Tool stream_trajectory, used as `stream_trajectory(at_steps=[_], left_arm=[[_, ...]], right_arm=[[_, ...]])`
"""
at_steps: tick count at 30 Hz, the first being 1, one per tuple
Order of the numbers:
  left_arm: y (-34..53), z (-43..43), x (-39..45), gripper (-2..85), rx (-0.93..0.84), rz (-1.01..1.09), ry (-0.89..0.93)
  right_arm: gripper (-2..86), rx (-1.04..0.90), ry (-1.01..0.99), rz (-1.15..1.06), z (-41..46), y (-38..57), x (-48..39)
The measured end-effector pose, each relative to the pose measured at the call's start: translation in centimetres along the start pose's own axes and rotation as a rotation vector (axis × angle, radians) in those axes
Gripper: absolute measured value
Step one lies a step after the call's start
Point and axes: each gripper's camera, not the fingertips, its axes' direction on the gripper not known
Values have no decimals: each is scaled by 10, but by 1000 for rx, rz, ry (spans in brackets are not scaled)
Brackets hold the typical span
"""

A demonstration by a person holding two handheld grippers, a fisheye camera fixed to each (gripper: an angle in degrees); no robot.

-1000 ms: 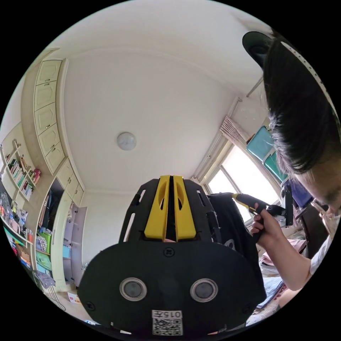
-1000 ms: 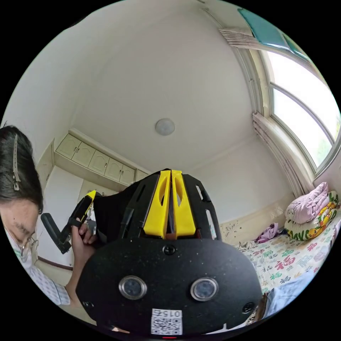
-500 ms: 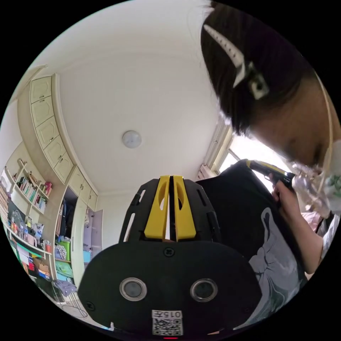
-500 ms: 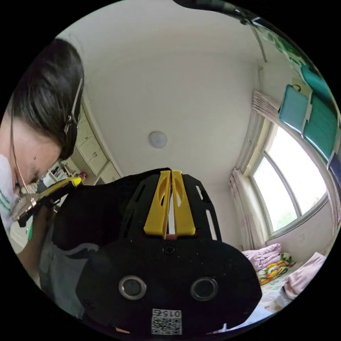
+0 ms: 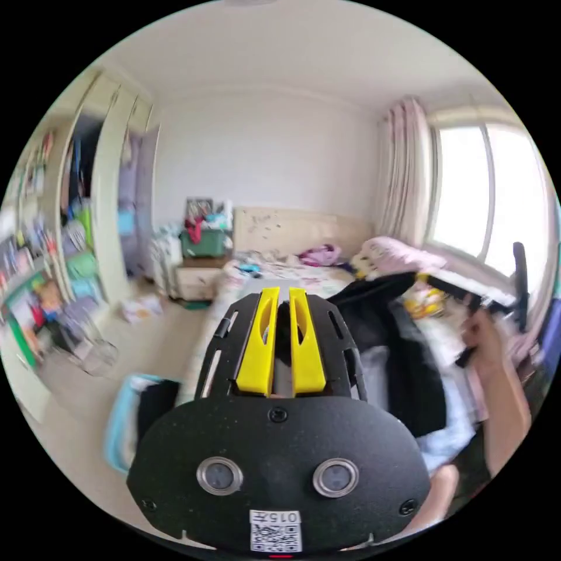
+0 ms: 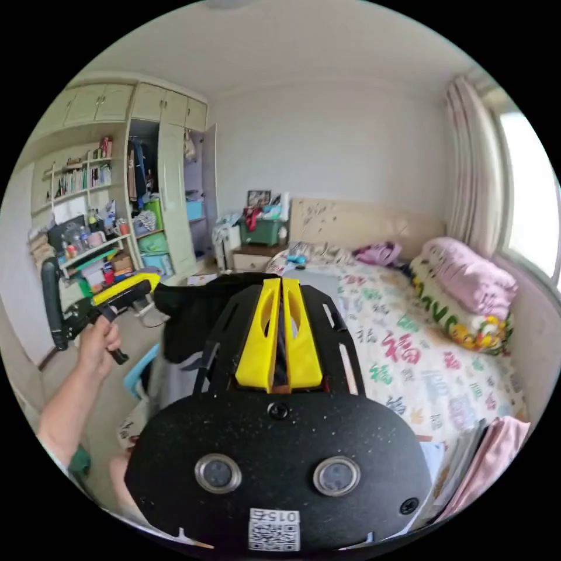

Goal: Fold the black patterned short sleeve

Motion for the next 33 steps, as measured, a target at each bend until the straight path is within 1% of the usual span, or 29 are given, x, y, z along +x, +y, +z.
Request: stream_trajectory(at_steps=[1,2,3,4,5,6,7,8,9,10,12,14,15,17,20,23,27,30,33], left_arm=[[8,5,-12,37,-1,-62,98],[31,9,-30,44,16,-121,318],[59,9,-42,50,-3,-122,453],[74,7,-46,52,-25,-114,475],[108,0,-55,54,-78,-86,470],[143,-9,-64,57,-124,-49,445],[161,-14,-70,59,-148,-38,430],[195,-24,-80,61,-216,-20,409],[227,-34,-90,64,-295,-17,399],[242,-40,-94,66,-335,-19,400],[289,-64,-100,75,-486,-69,420],[314,-82,-99,80,-540,-156,422],[327,-92,-98,80,-527,-215,397],[343,-100,-95,81,-499,-292,341],[357,-92,-95,82,-529,-371,266],[344,-86,-97,84,-543,-361,240],[336,-60,-104,87,-647,-391,265],[322,-54,-101,88,-658,-374,235],[315,-48,-93,81,-692,-353,247]], right_arm=[[20,4,-97,11,-5,11,17],[24,23,-131,-8,-12,21,23],[44,36,-186,-70,-31,49,30],[61,-2,-248,-161,-48,82,35],[75,-52,-304,-217,-67,121,44],[78,-76,-328,-225,-77,142,49],[85,-130,-371,-232,-96,185,60],[86,-158,-391,-225,-106,207,66],[88,-218,-428,-190,-126,248,77],[88,-268,-466,-146,-146,286,85],[88,-305,-519,-53,-179,328,89],[88,-315,-539,46,-210,353,88],[87,-314,-540,121,-228,362,87],[86,-298,-527,233,-258,362,86],[87,-354,-541,275,-267,341,88],[103,-425,-567,261,-278,287,84],[97,-418,-573,295,-297,238,85],[83,-432,-617,338,-304,208,82],[61,-419,-569,358,-318,178,77]])
